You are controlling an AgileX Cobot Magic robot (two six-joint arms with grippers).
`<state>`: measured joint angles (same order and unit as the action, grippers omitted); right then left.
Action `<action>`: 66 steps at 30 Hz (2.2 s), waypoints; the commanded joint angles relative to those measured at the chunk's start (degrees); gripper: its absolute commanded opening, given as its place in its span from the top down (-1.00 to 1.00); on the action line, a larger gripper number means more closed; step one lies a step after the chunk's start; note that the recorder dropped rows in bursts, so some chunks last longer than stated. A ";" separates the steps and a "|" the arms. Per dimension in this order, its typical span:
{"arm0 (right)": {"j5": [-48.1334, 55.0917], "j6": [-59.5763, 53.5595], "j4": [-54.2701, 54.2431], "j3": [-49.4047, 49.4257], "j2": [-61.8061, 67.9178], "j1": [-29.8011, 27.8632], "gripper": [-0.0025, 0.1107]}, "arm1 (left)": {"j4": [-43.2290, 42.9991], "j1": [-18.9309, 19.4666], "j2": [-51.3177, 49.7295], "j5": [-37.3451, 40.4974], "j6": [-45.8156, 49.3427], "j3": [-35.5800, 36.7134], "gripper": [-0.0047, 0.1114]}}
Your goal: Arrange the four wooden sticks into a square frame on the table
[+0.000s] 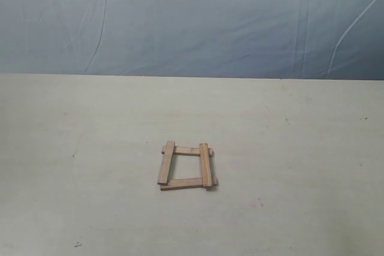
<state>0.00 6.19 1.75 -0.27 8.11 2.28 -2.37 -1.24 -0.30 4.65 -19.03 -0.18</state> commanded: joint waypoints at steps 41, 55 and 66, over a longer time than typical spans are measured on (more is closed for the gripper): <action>21.39 -0.20 2.83 0.27 -8.11 -2.22 0.97 | 8.62 0.03 0.30 9.45 26.80 0.18 0.92; 21.16 -0.20 2.09 0.27 -8.11 -2.28 0.97 | 5.94 0.03 0.30 9.45 26.80 0.18 0.92; 15.60 -0.20 1.11 0.27 -8.11 -2.28 0.97 | 5.94 0.03 0.30 9.45 26.80 0.18 0.92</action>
<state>16.42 6.19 2.92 -0.02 0.21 0.31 3.85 -1.24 -0.30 14.32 7.75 -0.13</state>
